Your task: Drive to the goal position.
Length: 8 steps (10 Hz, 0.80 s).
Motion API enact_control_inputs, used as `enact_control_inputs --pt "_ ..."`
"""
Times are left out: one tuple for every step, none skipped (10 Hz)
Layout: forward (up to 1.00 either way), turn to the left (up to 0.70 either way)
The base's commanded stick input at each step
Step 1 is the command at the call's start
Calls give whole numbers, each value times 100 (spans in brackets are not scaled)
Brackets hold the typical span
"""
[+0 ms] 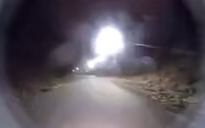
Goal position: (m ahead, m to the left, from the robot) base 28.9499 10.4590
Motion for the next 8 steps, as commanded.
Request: enact_control_inputs --pt "100 0" --pt "100 0" --pt "100 0" --pt "100 0" --pt "100 0" --pt "100 0" --pt "100 0" --pt "100 0"
